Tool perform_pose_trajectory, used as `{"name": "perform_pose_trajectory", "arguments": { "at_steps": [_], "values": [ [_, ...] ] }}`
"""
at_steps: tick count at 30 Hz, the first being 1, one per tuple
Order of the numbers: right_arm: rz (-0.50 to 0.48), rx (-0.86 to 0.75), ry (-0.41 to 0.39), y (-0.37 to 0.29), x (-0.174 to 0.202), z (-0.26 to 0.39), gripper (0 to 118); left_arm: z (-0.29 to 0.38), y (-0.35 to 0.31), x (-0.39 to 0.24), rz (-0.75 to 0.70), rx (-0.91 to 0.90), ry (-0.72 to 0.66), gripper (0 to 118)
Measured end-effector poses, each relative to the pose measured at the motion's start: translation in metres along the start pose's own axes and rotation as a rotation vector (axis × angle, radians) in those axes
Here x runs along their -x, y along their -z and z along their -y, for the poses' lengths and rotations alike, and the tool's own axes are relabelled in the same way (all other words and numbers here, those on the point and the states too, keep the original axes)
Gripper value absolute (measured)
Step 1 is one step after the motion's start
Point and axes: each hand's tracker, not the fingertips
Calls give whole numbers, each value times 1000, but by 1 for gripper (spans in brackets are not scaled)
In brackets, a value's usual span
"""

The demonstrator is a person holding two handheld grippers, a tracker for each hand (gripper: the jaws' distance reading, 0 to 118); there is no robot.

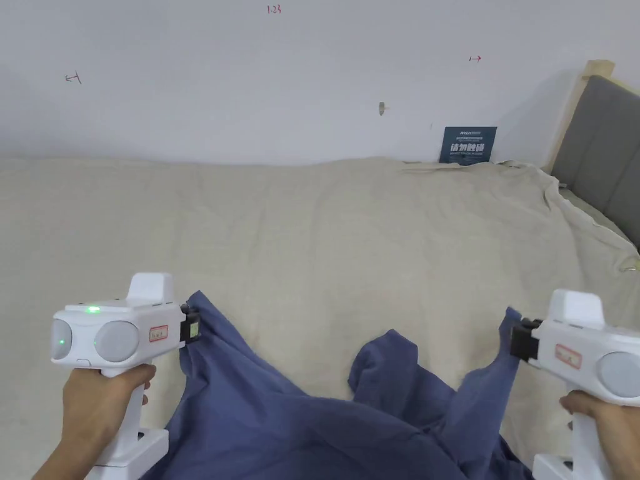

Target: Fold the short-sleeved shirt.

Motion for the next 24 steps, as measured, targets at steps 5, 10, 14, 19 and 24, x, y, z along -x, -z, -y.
{"name": "perform_pose_trajectory", "arguments": {
  "at_steps": [5, 10, 14, 19, 24],
  "values": [
    [-9, -138, -3, -45, -5, -44, 1, -19, -31, 15, -29, -64, -5, 0],
    [-9, -244, 2, -73, -14, -92, 1, -47, -64, 32, -57, -134, -34, 0],
    [0, -314, -11, -84, -18, -132, 1, -75, -84, 44, -92, -197, -34, 0],
    [-33, -409, -14, -92, -9, -188, 1, -122, -112, 43, -115, -286, -23, 0],
    [-47, -512, -35, -98, 10, -247, 1, -183, -134, 37, -132, -366, -15, 0]
  ]
}}
